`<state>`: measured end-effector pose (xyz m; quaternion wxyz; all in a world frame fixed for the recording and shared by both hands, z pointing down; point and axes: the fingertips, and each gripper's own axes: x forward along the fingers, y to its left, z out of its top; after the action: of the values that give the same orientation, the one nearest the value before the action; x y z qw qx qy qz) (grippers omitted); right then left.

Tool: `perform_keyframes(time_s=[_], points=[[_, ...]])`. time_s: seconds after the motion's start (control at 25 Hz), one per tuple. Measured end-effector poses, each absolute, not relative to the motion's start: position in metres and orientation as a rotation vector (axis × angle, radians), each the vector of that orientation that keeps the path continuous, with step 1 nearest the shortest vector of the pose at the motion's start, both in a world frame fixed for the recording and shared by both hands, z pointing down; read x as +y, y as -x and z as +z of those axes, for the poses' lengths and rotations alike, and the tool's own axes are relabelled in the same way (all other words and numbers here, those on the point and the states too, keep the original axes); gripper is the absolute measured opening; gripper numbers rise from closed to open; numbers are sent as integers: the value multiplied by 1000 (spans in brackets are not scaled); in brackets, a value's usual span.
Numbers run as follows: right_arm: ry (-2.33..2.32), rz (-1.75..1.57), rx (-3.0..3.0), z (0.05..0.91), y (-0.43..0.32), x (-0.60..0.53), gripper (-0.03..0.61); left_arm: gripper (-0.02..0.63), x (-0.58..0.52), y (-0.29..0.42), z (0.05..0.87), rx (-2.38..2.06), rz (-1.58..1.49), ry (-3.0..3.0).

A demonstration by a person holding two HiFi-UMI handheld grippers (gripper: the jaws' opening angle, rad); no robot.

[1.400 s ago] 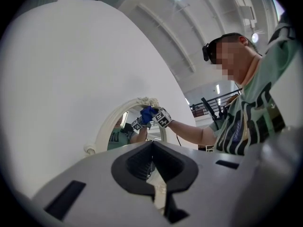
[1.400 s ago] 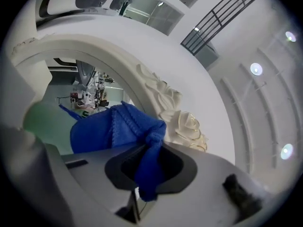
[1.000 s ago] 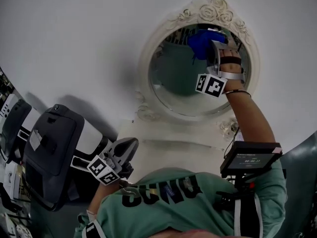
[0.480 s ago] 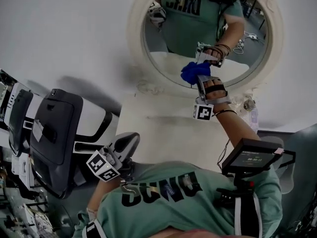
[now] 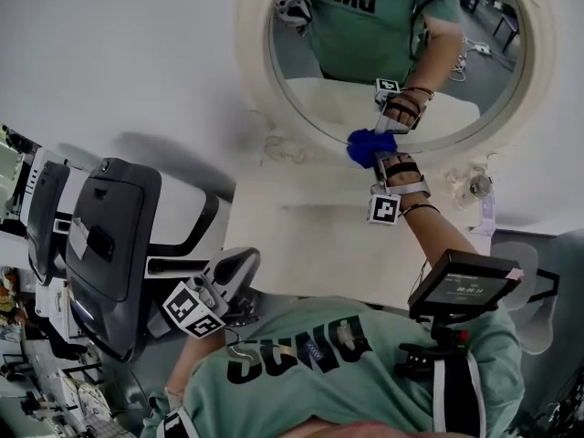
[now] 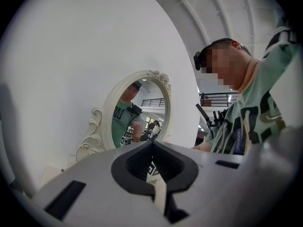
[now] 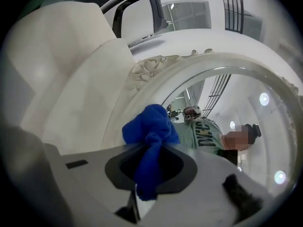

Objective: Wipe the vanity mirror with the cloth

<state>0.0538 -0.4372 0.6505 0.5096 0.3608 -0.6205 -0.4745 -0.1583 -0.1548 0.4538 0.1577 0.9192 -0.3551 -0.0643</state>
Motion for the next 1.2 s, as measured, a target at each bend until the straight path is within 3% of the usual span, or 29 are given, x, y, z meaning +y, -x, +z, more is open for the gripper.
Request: perform_keyframes(time_s=[0.16,0.32,0.64,0.84,1.2], points=[[-741,-957,-1559,659,-48,-431,49,10,-157,160,436,-993,-244,-2685],[-722,-990,-1580,624,-36,-415,49,10,-156,174,427,-972,-313,-2757],[-1199,-1426,-1413,290,-94,-433,49,9,-176,148,386,-944,-472,-2885],[-1451,-1561,-1201,157,-118,-428,51,9,-176,148,380,-940,-498,-2899],[-1596,-1603,-991,118,-130,-427,50,11,-175,158,378,-977,-511,-2891]])
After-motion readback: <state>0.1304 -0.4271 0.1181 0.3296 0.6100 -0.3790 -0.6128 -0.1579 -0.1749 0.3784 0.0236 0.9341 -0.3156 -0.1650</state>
